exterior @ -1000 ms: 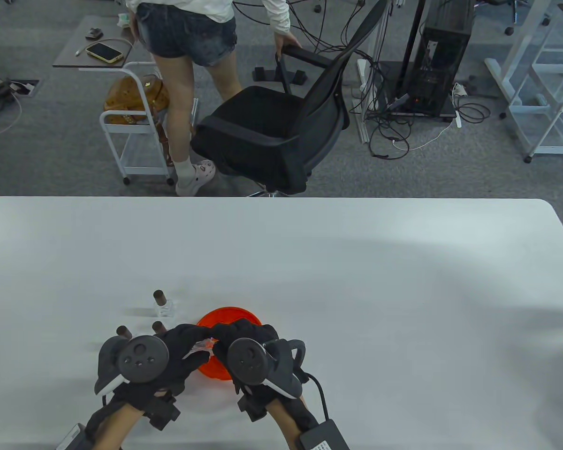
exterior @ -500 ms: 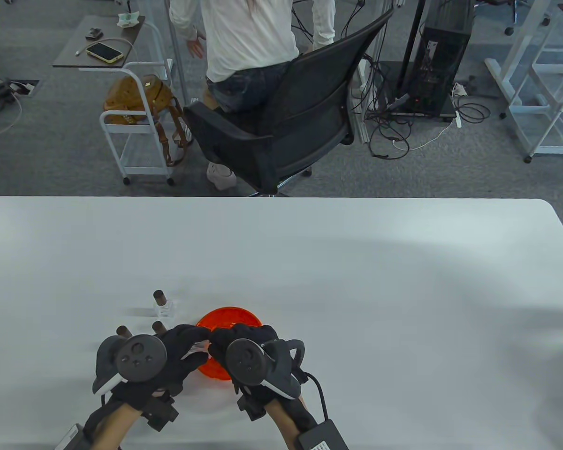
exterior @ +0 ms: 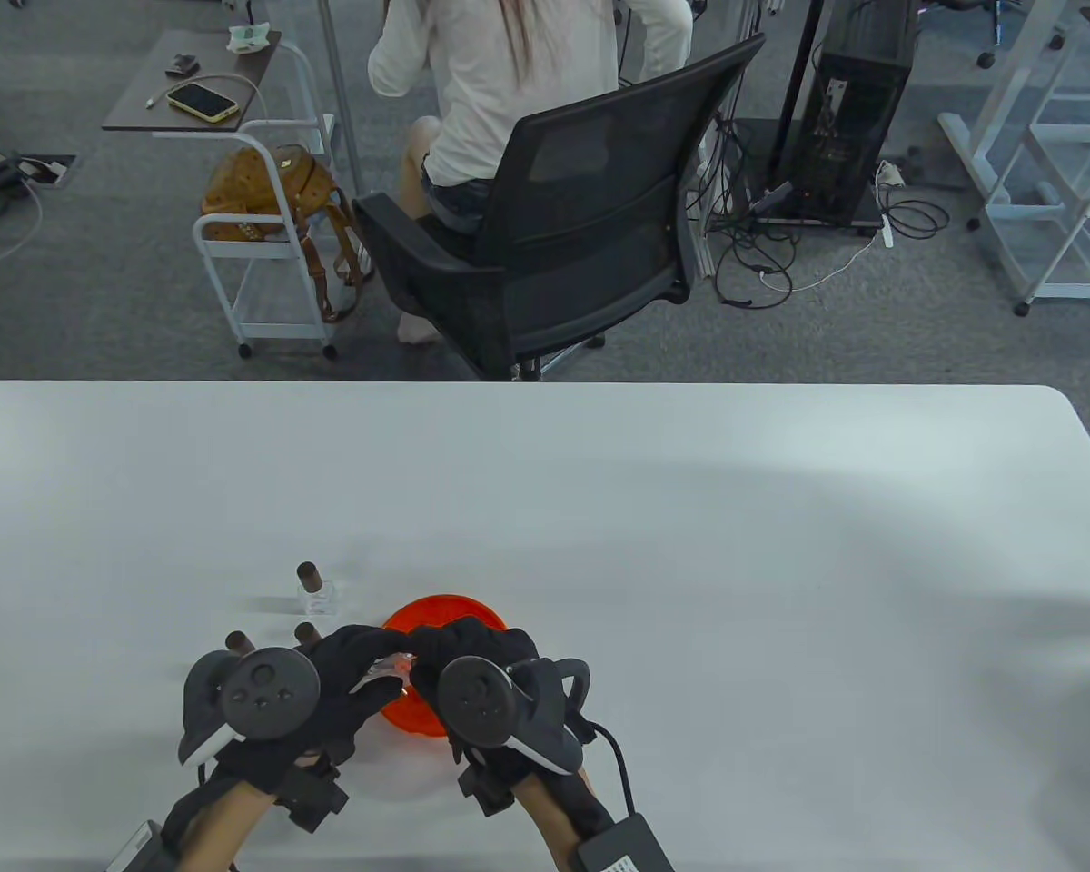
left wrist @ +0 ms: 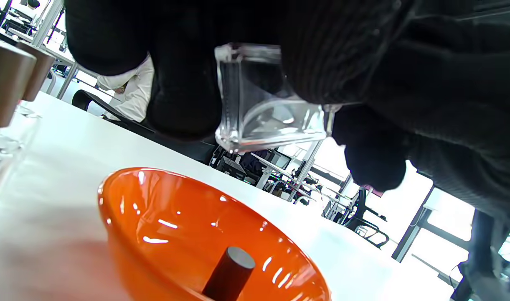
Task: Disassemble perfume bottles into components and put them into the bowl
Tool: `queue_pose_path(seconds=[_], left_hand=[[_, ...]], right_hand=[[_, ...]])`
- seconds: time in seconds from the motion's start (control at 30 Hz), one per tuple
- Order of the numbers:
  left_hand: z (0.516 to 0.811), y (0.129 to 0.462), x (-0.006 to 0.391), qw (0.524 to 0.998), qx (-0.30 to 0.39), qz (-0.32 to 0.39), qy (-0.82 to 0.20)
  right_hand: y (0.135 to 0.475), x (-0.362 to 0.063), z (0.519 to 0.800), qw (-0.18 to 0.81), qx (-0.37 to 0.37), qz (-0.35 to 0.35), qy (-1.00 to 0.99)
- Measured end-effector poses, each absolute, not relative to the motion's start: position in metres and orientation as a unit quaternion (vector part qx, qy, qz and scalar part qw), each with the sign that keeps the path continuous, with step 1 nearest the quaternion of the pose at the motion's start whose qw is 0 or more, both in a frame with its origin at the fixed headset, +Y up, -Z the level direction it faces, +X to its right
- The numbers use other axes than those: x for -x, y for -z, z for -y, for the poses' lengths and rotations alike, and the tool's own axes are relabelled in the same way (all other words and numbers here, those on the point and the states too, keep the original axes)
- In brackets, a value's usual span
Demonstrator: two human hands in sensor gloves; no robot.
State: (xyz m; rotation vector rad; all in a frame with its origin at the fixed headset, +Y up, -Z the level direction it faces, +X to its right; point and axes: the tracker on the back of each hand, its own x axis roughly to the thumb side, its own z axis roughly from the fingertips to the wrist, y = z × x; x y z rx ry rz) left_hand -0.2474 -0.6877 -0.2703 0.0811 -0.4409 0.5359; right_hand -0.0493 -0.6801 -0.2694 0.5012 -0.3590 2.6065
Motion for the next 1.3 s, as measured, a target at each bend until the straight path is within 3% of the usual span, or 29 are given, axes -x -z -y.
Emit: queue_pose_path(seconds=[0.77, 1.1, 1.2, 1.3], left_hand=[[0.688, 0.271, 0.245, 0.942, -0.042, 0.216, -0.253], [0.679, 0.275, 0.269, 0.960, -0.078, 0.127, -0.239], [0.680, 0.275, 0.270, 0.963, -0.079, 0.117, -0.231], [0.681, 0.275, 0.263, 0.967, -0.074, 0.129, -0.207]], right_hand=[[0.271, 0.047, 0.680, 0.236, -0.189, 0.107, -0.947], [0.279, 0.007, 0.661, 0.307, -0.121, 0.196, -0.923], [0.290, 0.011, 0.679, 0.241, -0.087, 0.165, -0.953], [0.301, 0.030, 0.706, 0.089, -0.090, 0.127, -0.984]])
